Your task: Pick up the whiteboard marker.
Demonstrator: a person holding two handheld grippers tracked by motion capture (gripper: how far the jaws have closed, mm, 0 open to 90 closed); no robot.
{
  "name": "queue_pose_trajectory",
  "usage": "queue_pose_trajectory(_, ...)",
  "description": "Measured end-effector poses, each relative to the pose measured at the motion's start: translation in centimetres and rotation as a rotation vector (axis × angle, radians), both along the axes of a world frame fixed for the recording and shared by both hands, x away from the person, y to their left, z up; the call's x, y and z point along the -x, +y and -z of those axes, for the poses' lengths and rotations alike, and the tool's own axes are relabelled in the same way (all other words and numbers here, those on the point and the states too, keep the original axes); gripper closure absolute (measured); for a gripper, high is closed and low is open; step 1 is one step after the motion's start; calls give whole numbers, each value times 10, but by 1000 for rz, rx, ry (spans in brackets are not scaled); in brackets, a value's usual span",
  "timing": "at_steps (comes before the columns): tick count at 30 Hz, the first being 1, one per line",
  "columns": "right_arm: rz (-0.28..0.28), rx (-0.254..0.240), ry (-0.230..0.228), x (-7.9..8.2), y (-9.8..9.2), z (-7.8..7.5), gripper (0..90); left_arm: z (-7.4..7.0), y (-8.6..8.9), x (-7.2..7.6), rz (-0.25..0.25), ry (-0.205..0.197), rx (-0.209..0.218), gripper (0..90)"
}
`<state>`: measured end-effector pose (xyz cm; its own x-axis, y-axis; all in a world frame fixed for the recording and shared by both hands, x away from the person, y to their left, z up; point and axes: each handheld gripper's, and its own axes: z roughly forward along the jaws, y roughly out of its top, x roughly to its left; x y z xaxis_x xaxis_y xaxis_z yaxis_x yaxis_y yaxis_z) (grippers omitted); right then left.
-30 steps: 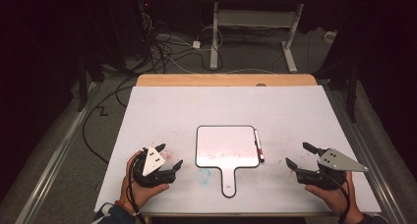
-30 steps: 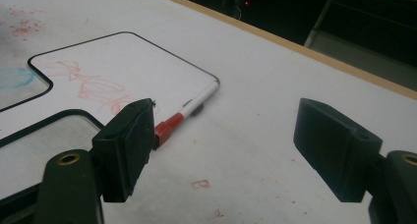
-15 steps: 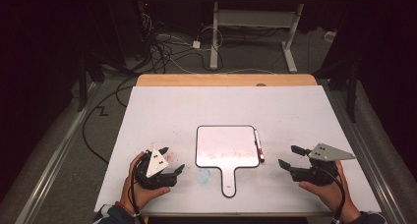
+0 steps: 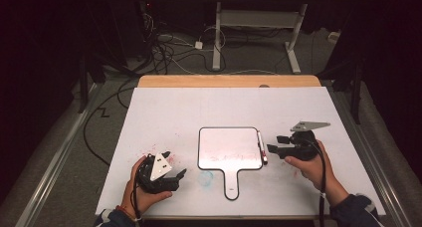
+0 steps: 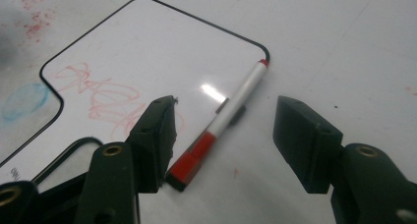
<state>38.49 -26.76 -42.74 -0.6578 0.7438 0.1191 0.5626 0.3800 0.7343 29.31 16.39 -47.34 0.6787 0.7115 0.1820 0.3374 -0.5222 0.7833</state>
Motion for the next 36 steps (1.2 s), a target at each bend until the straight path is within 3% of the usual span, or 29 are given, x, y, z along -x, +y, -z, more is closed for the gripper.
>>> queue_pose_trajectory(5, 11, -13, 84, -28, 16, 10, 450, 1, 0, -1, 6, 5, -5, 227)
queue_pose_trajectory(8, 23, 8, 130, -41, 23, 19, 460, 1, 0, 0, 6, 3, -6, 227)
queue_pose_trajectory(13, 41, 8, 191, -57, 27, 33, 555, 2, -2, 0, 20, -5, -24, 227)
queue_pose_trajectory(18, 49, 14, 180, -61, 27, 35, 685, 3, -3, -2, 28, 3, -30, 227)
queue_pose_trajectory(20, 27, 6, 183, -60, 28, 35, 744, 3, -4, -3, 28, 18, -23, 227)
queue_pose_trajectory(22, 19, 27, 167, -58, 32, 34, 798, 3, -4, -4, 36, 9, -36, 227)
queue_pose_trajectory(24, 15, 54, 149, -58, 34, 33, 812, 4, -4, -4, 39, 14, -41, 227)
queue_pose_trajectory(27, 14, 38, 151, -59, 32, 34, 814, 4, -4, -4, 38, 23, -37, 227)
queue_pose_trajectory(31, 17, 24, 96, -54, 33, 24, 815, 2, -7, -7, 39, 57, 19, 227)
queue_pose_trajectory(34, 6, -22, 46, -44, 36, 10, 814, -1, -12, -10, 45, 70, 55, 227)
queue_pose_trajectory(36, -19, -55, 10, -37, 40, 1, 814, -13, -25, -21, 54, 86, 124, 227)
